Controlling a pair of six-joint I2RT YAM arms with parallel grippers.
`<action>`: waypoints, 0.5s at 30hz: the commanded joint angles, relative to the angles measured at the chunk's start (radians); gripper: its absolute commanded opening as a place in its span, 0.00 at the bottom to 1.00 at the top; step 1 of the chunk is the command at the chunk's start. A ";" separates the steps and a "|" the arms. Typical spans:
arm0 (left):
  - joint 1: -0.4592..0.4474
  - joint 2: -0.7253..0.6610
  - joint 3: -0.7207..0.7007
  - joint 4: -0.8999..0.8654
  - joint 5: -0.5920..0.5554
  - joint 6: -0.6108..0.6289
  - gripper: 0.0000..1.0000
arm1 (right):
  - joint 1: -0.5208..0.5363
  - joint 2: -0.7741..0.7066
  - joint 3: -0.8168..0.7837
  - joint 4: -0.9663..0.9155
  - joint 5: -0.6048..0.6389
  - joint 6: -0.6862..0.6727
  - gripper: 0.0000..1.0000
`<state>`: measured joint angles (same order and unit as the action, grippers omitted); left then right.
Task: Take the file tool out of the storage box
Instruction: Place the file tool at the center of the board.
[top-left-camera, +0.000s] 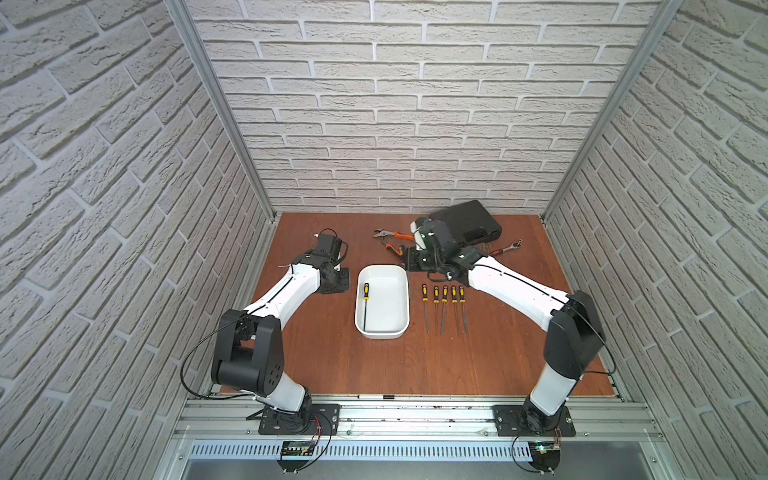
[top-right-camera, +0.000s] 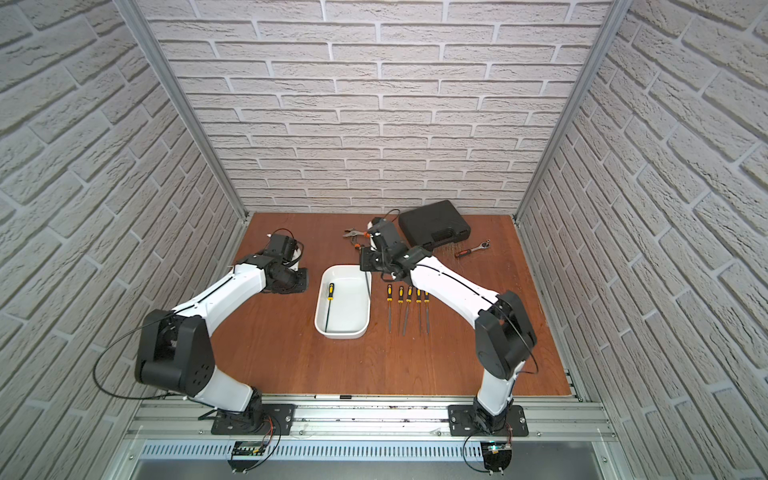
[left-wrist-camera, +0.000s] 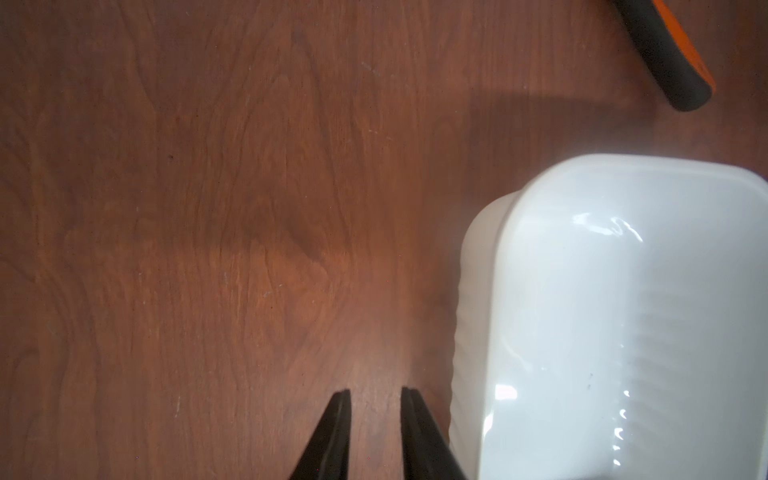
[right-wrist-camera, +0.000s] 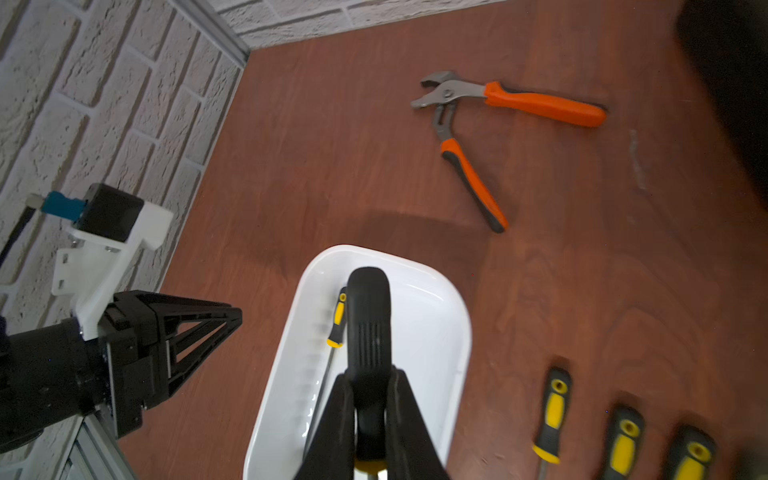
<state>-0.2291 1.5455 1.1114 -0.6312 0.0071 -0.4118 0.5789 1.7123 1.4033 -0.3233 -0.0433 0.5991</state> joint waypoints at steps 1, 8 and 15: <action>0.007 0.005 0.024 0.010 0.009 0.005 0.28 | -0.060 -0.094 -0.146 0.028 0.034 0.023 0.03; -0.003 0.034 0.043 0.018 0.023 0.000 0.28 | -0.216 -0.304 -0.387 -0.069 0.070 -0.035 0.02; -0.011 0.052 0.047 0.025 0.028 -0.004 0.28 | -0.368 -0.335 -0.501 -0.116 -0.010 -0.114 0.03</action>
<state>-0.2321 1.5818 1.1286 -0.6235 0.0246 -0.4149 0.2417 1.3743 0.9234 -0.4297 -0.0162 0.5385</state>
